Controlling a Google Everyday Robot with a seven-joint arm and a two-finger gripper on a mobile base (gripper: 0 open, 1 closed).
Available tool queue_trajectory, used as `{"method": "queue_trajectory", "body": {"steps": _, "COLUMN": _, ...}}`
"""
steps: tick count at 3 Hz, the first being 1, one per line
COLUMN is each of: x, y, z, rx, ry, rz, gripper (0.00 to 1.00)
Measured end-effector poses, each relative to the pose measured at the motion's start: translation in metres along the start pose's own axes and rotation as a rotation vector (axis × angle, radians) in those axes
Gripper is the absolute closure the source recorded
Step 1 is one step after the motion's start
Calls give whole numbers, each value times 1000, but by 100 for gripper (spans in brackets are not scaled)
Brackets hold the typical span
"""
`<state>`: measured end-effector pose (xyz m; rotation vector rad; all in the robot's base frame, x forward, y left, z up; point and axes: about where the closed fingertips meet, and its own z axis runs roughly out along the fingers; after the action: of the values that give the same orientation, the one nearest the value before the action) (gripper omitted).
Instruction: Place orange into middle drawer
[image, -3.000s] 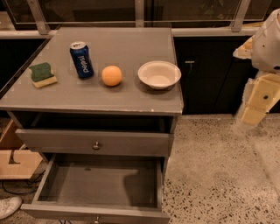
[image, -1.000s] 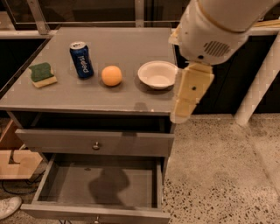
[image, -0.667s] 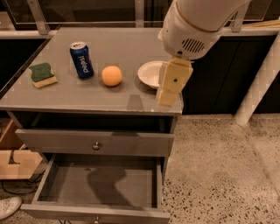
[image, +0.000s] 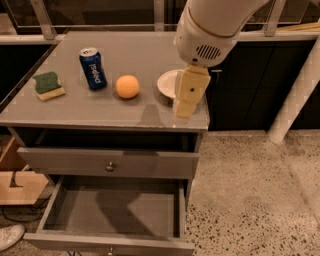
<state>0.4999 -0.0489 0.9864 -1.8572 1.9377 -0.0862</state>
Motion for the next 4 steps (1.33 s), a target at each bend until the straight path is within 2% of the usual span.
{"method": "queue_trajectory", "body": {"steps": 1, "x": -5, "y": -3, "z": 10, "rx": -13, "ry": 84, "rz": -27, "gripper": 0}}
{"method": "queue_trajectory", "body": {"steps": 2, "x": -8, "y": -15, "z": 25, "rx": -22, "ry": 185, "rz": -73, "gripper": 0}}
{"method": "queue_trajectory", "body": {"steps": 3, "x": -13, "y": -23, "z": 33, "rx": -16, "ry": 220, "rz": -94, "gripper": 0}}
{"method": "queue_trajectory", "body": {"steps": 4, "x": -24, "y": -30, "z": 38, "rx": -1, "ry": 219, "rz": -88, "gripper": 0}}
